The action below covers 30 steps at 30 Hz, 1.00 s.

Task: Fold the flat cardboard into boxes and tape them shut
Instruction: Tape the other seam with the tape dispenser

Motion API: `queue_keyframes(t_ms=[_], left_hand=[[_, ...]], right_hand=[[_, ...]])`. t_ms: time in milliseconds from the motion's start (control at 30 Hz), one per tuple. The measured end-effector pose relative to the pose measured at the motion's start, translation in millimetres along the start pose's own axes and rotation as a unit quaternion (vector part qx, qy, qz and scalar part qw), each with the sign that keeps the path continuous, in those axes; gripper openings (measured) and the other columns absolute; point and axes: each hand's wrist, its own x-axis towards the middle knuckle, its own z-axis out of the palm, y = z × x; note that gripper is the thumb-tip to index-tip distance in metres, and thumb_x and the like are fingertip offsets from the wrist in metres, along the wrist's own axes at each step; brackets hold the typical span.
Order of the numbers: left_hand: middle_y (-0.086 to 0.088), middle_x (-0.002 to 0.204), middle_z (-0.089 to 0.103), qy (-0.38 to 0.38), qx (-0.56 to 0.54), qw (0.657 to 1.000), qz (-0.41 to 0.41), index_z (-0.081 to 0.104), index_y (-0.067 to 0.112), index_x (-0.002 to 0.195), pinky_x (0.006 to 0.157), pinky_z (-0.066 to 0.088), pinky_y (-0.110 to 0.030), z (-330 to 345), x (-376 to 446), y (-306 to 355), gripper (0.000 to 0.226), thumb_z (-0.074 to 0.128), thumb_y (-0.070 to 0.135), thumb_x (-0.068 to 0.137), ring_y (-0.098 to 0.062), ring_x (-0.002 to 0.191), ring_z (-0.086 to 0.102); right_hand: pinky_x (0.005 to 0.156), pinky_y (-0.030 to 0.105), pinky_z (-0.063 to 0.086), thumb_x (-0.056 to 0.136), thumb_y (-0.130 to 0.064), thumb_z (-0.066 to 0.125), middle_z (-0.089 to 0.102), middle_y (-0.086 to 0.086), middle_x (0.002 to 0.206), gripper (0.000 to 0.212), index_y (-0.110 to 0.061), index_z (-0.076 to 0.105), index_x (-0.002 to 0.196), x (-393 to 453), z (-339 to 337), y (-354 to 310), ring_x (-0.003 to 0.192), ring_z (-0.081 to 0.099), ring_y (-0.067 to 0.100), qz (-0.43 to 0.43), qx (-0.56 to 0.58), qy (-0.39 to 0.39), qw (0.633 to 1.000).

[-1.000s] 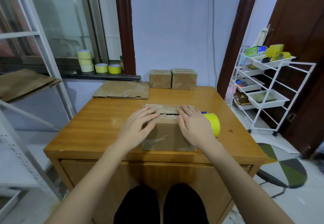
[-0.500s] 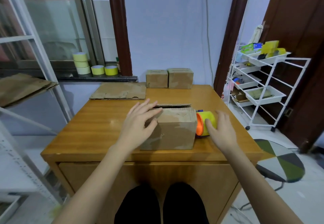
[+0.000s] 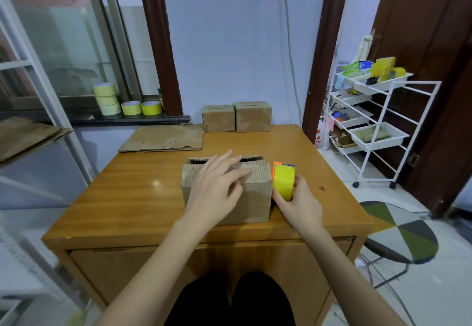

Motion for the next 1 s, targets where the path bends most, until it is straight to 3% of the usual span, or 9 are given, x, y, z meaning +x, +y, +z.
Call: queue_keyframes(t_ms=[100, 267, 400, 533, 633, 700, 800, 900, 1000], left_hand=[[0.002, 0.131, 0.059, -0.008, -0.001, 1.000, -0.007, 0.071, 0.024, 0.111, 0.113, 0.019, -0.034, 3, -2, 3, 0.027, 0.062, 0.015, 0.087, -0.020, 0.134, 0.043], [0.004, 0.132, 0.059, -0.014, -0.005, 0.999, -0.035, 0.069, 0.024, 0.115, 0.114, 0.022, -0.036, 3, -4, 8, 0.028, 0.059, 0.016, 0.090, -0.016, 0.135, 0.040], [0.008, 0.131, 0.058, -0.003, -0.043, 0.998, -0.055, 0.070, 0.026, 0.110, 0.111, 0.020, -0.030, 4, -1, 16, 0.025, 0.058, 0.016, 0.091, -0.012, 0.135, 0.037], [0.007, 0.126, 0.061, 0.001, -0.066, 0.997, -0.028, 0.073, 0.025, 0.102, 0.109, 0.030, -0.034, 9, 3, 24, 0.022, 0.062, 0.013, 0.087, -0.014, 0.133, 0.041], [0.008, 0.128, 0.059, -0.003, -0.067, 0.998, -0.011, 0.070, 0.024, 0.108, 0.106, 0.031, -0.030, 11, 9, 33, 0.026, 0.062, 0.012, 0.086, -0.011, 0.134, 0.038], [0.008, 0.132, 0.056, -0.001, -0.066, 0.998, 0.006, 0.065, 0.023, 0.118, 0.101, 0.028, -0.023, 12, 15, 40, 0.033, 0.061, 0.013, 0.087, -0.009, 0.135, 0.036], [0.006, 0.139, 0.051, 0.013, -0.062, 0.997, 0.034, 0.056, 0.022, 0.131, 0.104, 0.029, -0.026, 10, 26, 49, 0.046, 0.064, 0.016, 0.086, -0.012, 0.136, 0.036], [-0.001, 0.135, 0.055, 0.033, -0.040, 0.996, 0.066, 0.060, 0.017, 0.125, 0.103, 0.037, -0.036, 7, 37, 51, 0.043, 0.071, 0.018, 0.083, -0.021, 0.132, 0.044], [-0.004, 0.128, 0.059, 0.061, -0.070, 0.993, 0.075, 0.067, 0.014, 0.107, 0.096, 0.045, -0.040, 1, 41, 52, 0.024, 0.069, 0.015, 0.083, -0.024, 0.123, 0.050]], right_hand=[[0.060, 0.033, 0.035, 0.091, -0.058, 0.048, 0.064, 0.005, 0.101, 0.050, -0.013, 0.039, 0.110, 1, 2, 0, 0.087, 0.063, 0.030, -0.010, -0.058, 0.007, 0.998], [0.055, 0.033, 0.035, 0.095, -0.050, 0.047, 0.054, 0.000, 0.082, 0.041, -0.013, 0.033, 0.105, 1, -1, 6, 0.075, 0.060, 0.028, -0.017, -0.036, -0.023, 0.999], [0.054, 0.020, 0.038, 0.091, -0.033, 0.063, 0.053, -0.002, 0.085, 0.033, -0.012, 0.041, 0.104, 2, -6, 17, 0.077, 0.055, 0.020, -0.006, 0.157, -0.041, 0.987], [0.075, 0.035, 0.051, 0.087, -0.028, 0.067, 0.062, 0.004, 0.098, 0.033, -0.010, 0.049, 0.108, -1, -16, 20, 0.090, 0.061, 0.021, -0.013, 0.245, -0.025, 0.969], [0.068, 0.014, 0.048, 0.088, -0.025, 0.067, 0.060, -0.007, 0.096, 0.027, -0.019, 0.049, 0.107, -3, -37, 11, 0.089, 0.060, 0.008, -0.048, 0.283, 0.001, 0.958], [0.068, 0.009, 0.045, 0.087, -0.024, 0.068, 0.059, -0.011, 0.096, 0.026, -0.030, 0.048, 0.102, -4, -56, 0, 0.089, 0.059, 0.004, -0.075, 0.316, 0.021, 0.946], [0.075, 0.024, 0.050, 0.081, -0.034, 0.068, 0.063, -0.001, 0.097, 0.029, -0.033, 0.050, 0.104, -7, -85, -18, 0.090, 0.062, 0.013, -0.116, 0.342, 0.027, 0.932], [0.074, 0.040, 0.054, 0.077, -0.040, 0.065, 0.066, 0.011, 0.098, 0.039, -0.024, 0.053, 0.110, -15, -106, -34, 0.087, 0.064, 0.024, -0.140, 0.358, 0.008, 0.923], [0.064, 0.036, 0.056, 0.088, -0.023, 0.064, 0.066, 0.022, 0.101, 0.032, -0.008, 0.053, 0.113, -20, -117, -42, 0.088, 0.065, 0.029, -0.128, 0.394, -0.007, 0.910]])
